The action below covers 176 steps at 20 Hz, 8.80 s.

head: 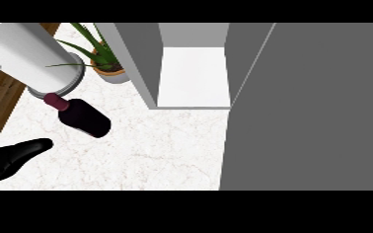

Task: Pick up the wine, place it into the cabinet and close the cabinet

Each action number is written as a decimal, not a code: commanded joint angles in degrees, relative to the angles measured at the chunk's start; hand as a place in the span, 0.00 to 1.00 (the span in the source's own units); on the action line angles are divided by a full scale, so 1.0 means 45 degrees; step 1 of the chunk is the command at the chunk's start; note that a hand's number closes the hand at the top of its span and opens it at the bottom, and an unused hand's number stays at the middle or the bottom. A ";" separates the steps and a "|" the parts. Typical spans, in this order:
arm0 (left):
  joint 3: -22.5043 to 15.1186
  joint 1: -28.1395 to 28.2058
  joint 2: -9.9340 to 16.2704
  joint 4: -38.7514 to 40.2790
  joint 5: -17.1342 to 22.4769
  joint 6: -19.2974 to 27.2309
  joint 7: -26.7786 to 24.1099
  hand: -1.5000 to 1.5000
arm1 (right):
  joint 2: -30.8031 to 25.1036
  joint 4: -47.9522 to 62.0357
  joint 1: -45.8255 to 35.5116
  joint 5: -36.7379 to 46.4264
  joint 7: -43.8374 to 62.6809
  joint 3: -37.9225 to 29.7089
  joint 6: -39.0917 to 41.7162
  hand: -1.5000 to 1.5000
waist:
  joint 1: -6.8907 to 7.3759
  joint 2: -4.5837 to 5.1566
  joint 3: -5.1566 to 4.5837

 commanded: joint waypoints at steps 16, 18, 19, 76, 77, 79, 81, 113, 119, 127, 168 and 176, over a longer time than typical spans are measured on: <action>-0.0674 -0.2095 0.0369 0.1592 -0.1703 0.1531 0.1634 0.00 | -0.0519 -0.1719 -0.4865 -0.0077 0.5745 -0.0720 -0.2095 0.00 | -0.0092 0.0001 -0.0004; 0.0253 -0.2223 0.0586 0.2303 -0.0765 0.1189 0.1113 0.00 | -0.0845 -0.2409 -0.4072 -0.0949 0.5793 -0.1424 -0.1613 0.00 | -0.0159 0.0004 -0.0001; -0.0039 -0.1791 0.0574 0.1097 -0.1190 0.1519 0.2002 0.00 | -0.0594 -0.2791 -0.3865 -0.0126 0.6204 -0.0687 -0.1961 0.00 | -0.0097 -0.0026 0.0000; 0.2481 0.0301 -0.0180 1.5228 0.1338 -0.2850 -1.0445 0.00 | -0.1164 -0.1036 -0.7280 -0.0564 0.7014 -0.1568 -0.2501 0.00 | -0.0077 0.0019 -0.0010; 0.2276 -0.0063 -0.0531 1.5218 0.1121 -0.2434 -1.0746 0.00 | -0.1405 -0.1697 -0.7114 -0.0888 0.7914 -0.1610 -0.2439 0.00 | -0.0144 0.0001 -0.0010; 0.2582 0.0031 0.0000 1.5905 0.1461 -0.3199 -1.0810 0.00 | -0.1507 -0.1920 -0.7984 -0.0578 0.8653 -0.1476 -0.2891 0.00 | -0.0157 -0.0024 -0.0018; 0.2903 -0.0132 0.0289 1.7305 0.1734 -0.4045 -1.1811 0.00 | -0.1426 -0.1374 -0.8082 -0.0333 0.8121 -0.1670 -0.2944 0.00 | -0.0157 0.0004 -0.0023; -0.0613 -0.3005 -0.0730 2.0174 -0.1511 -0.4397 -1.6615 1.00 | -0.1477 -0.1717 -0.6379 -0.0938 0.7446 -0.1756 -0.2668 0.00 | -0.0112 -0.0074 0.0025; -0.1197 -0.2447 -0.0924 1.8320 -0.1693 -0.3895 -1.6972 1.00 | -0.1880 -0.1814 -0.6667 -0.1226 0.7655 -0.2184 -0.2489 0.00 | -0.0054 -0.0069 0.0015; -0.3620 -0.1616 -0.1491 1.4070 -0.0502 -0.3286 -1.4244 1.00 | -0.1636 -0.1686 -0.6421 -0.1057 0.7554 -0.1773 -0.2551 0.00 | -0.0050 -0.0083 0.0013; -0.6712 -0.7885 -0.1496 1.4510 0.0499 0.3974 -0.8921 1.00 | -0.1310 -0.1187 -0.6585 -0.0961 0.7146 -0.1769 -0.2496 0.00 | -0.0212 0.0025 -0.0001; -0.6633 -0.7712 -0.1497 1.6181 0.1332 0.3716 -1.0548 1.00 | -0.1284 -0.0645 -0.6556 -0.0876 0.6416 -0.1961 -0.2208 0.00 | -0.0194 0.0043 -0.0004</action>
